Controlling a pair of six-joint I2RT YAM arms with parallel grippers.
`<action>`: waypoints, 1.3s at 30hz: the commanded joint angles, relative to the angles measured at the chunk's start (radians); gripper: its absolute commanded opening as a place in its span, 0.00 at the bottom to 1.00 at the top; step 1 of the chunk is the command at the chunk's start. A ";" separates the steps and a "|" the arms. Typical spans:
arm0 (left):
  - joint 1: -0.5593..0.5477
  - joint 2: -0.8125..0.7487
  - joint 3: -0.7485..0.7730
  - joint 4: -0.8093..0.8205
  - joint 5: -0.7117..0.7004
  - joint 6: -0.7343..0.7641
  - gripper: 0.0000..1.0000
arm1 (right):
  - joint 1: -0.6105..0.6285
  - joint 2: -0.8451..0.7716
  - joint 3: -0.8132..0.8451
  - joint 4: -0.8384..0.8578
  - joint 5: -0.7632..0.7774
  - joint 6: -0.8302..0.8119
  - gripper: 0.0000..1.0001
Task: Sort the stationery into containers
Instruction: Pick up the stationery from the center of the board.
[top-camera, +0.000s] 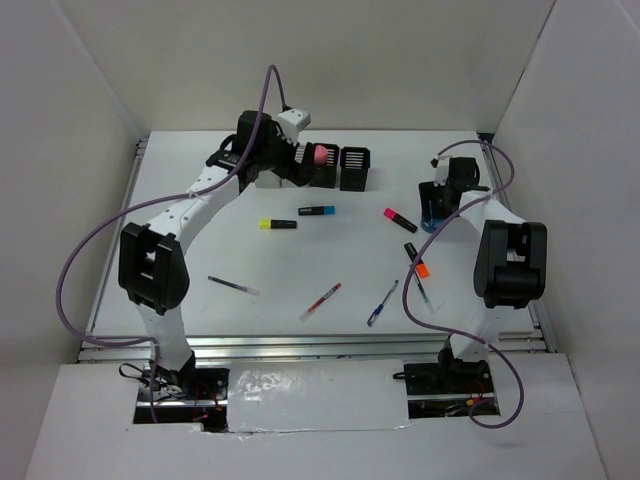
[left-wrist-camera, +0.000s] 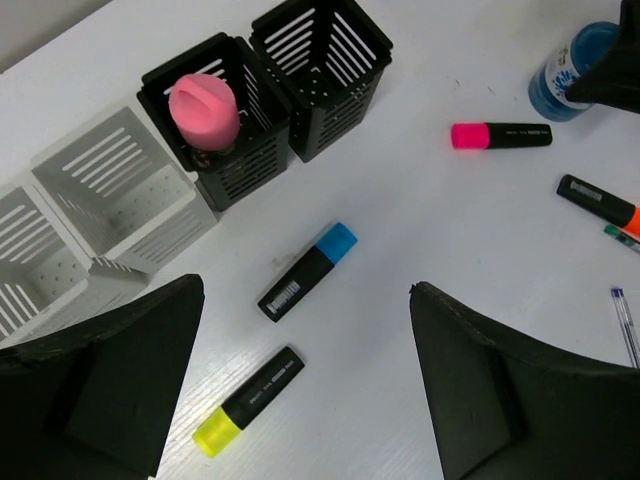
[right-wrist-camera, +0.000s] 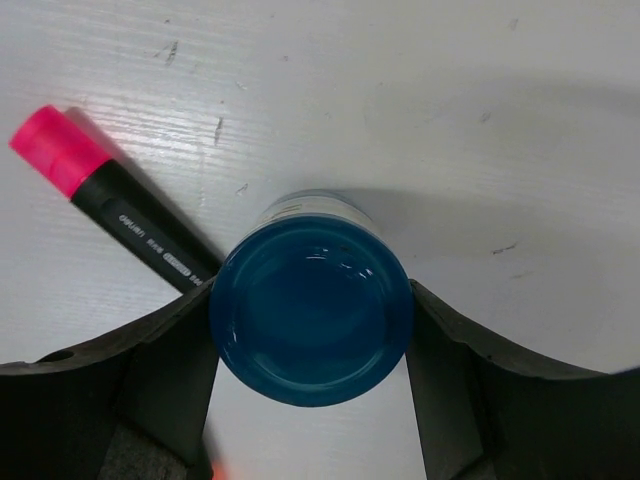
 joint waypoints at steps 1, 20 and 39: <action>0.013 -0.080 -0.047 0.047 0.089 0.032 0.96 | 0.007 -0.070 0.076 -0.036 -0.063 -0.006 0.42; -0.058 -0.631 -0.724 0.634 0.229 0.287 0.99 | 0.000 -0.340 0.096 0.035 -1.291 0.629 0.05; -0.467 -0.719 -0.946 1.091 -0.187 0.270 0.99 | 0.129 -0.275 -0.255 2.056 -1.275 2.393 0.00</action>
